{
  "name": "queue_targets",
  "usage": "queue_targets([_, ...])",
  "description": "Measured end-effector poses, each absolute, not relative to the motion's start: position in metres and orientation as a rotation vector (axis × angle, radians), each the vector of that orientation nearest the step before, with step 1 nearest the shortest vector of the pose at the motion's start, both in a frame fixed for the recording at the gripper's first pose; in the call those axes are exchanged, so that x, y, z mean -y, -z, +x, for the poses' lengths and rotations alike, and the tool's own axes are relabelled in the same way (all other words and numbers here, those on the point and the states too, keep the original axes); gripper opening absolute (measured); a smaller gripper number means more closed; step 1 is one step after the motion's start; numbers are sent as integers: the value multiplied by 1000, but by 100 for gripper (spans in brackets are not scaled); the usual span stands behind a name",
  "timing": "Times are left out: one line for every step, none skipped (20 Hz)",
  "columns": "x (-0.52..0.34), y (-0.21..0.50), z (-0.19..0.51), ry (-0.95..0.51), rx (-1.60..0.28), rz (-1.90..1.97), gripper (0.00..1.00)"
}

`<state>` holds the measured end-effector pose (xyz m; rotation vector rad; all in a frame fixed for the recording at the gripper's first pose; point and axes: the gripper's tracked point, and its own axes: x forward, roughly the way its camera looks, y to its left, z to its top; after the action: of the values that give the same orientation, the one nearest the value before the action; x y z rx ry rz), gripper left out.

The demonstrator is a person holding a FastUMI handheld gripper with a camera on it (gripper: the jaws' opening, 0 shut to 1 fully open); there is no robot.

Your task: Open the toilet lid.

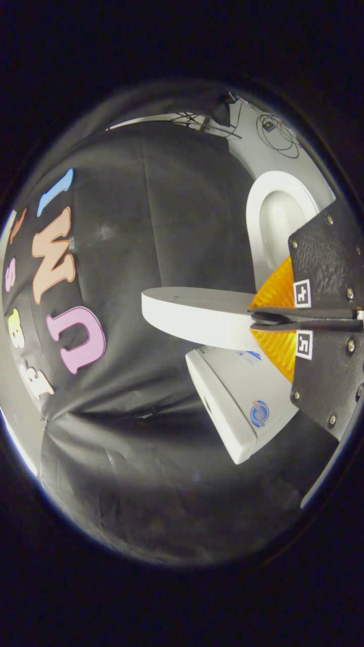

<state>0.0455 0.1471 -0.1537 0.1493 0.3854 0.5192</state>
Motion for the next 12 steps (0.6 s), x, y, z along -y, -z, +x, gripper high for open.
queue_targets([-152,152,44,-527,-380,147,2])
queue_targets([-156,152,42,-535,-376,148,2])
queue_targets([-160,151,42,-543,-373,145,2])
queue_targets([-162,150,42,-550,-370,143,2])
queue_targets([-165,149,41,-556,-369,140,2])
queue_targets([-166,150,41,-561,-368,141,2])
queue_targets([-167,149,40,-565,-369,146,2])
queue_targets([-168,150,40,-568,-370,152,2])
queue_targets([-169,149,40,-571,-370,156,2])
queue_targets([-170,149,40,-572,-371,157,2])
queue_targets([-171,148,40,-574,-370,156,2])
queue_targets([-174,149,39,-575,-367,153,2])
